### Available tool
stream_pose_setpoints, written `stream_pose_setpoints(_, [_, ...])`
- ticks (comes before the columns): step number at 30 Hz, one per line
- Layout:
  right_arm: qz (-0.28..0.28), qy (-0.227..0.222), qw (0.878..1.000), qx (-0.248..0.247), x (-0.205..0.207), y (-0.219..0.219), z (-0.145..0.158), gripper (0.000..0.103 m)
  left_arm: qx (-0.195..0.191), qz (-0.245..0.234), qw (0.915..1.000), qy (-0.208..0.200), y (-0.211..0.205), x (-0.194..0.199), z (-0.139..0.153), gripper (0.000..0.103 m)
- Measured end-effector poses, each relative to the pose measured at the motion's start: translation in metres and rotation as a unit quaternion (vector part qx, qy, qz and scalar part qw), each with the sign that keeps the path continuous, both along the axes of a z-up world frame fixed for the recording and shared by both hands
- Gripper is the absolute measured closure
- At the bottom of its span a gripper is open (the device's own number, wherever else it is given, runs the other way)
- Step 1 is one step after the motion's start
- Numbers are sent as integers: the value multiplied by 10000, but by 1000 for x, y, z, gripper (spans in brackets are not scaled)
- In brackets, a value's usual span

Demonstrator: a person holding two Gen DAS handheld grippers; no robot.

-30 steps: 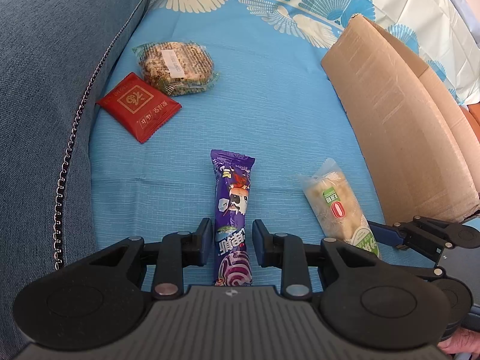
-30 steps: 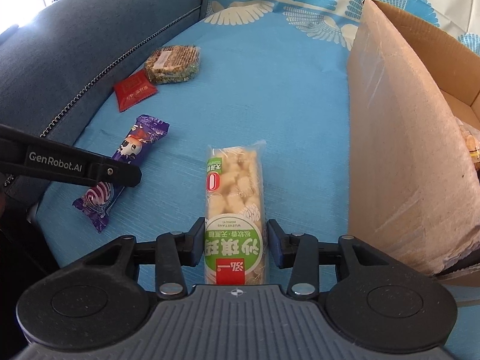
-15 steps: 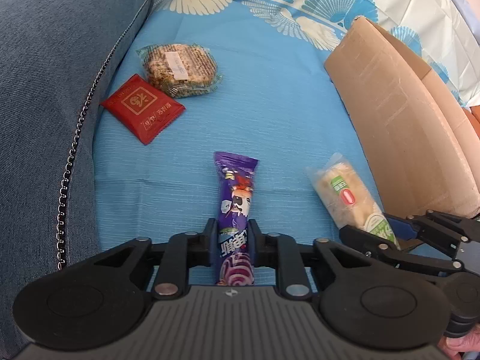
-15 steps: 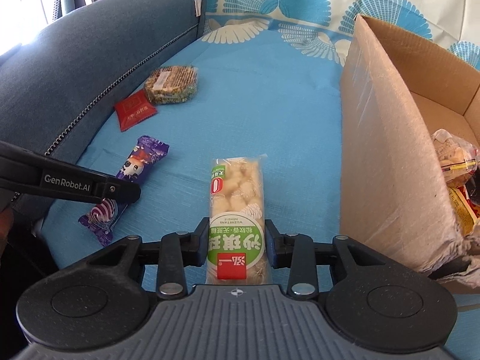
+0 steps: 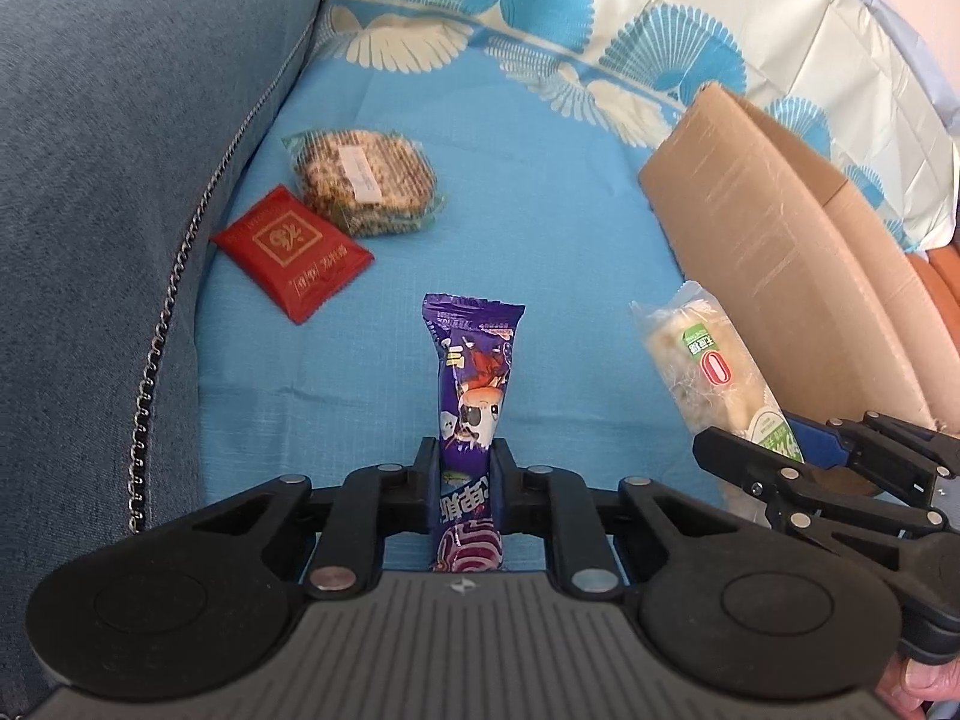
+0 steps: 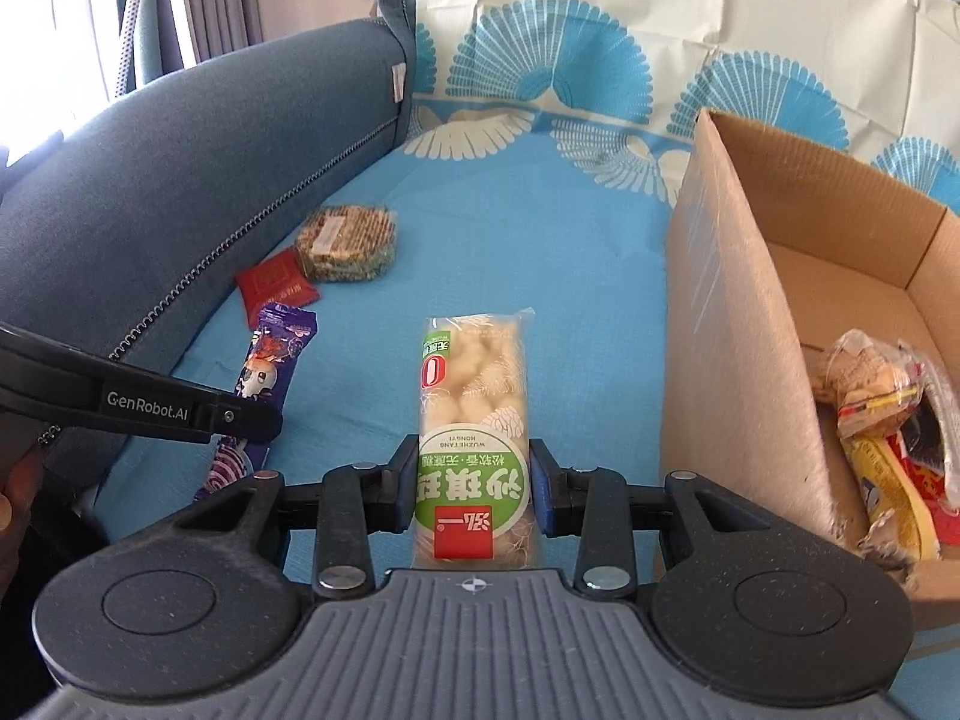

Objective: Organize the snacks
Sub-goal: 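Lift and carry the purple bar and peanut bar over the box with both tools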

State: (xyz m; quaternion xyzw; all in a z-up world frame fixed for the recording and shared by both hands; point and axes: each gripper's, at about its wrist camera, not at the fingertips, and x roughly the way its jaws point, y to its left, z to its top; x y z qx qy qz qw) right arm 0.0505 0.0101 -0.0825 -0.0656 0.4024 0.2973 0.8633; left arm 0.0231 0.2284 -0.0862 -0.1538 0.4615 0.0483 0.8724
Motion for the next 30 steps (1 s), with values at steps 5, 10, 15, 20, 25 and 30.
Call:
stream_pose_setpoints(5, [66, -188, 9998, 75, -3, -1, 11, 65, 21, 72, 9998, -193, 1, -4, 6, 87])
stream_pose_setpoints(10, [114, -432, 9987, 251, -7, -6, 26, 65, 79, 111, 9986, -511, 0, -12, 14, 87])
stream_pose_setpoints(15, [155, -631, 9971, 405, -10, -10, 36, 65, 132, 173, 9975, -671, -2, -15, 19, 88])
stream_pose_setpoints(20, [121, -789, 9951, 575, -11, -19, 44, 65, 203, 226, 9946, -996, -3, -24, 26, 88])
stream_pose_setpoints(25, [50, -929, 9922, 829, -8, -34, 56, 65, 232, 336, 9908, -1288, -3, -33, 34, 88])
stream_pose_setpoints(30, [22, -1090, 9880, 1096, -7, -51, 69, 65, 392, 388, 9873, -1491, -8, -38, 38, 88])
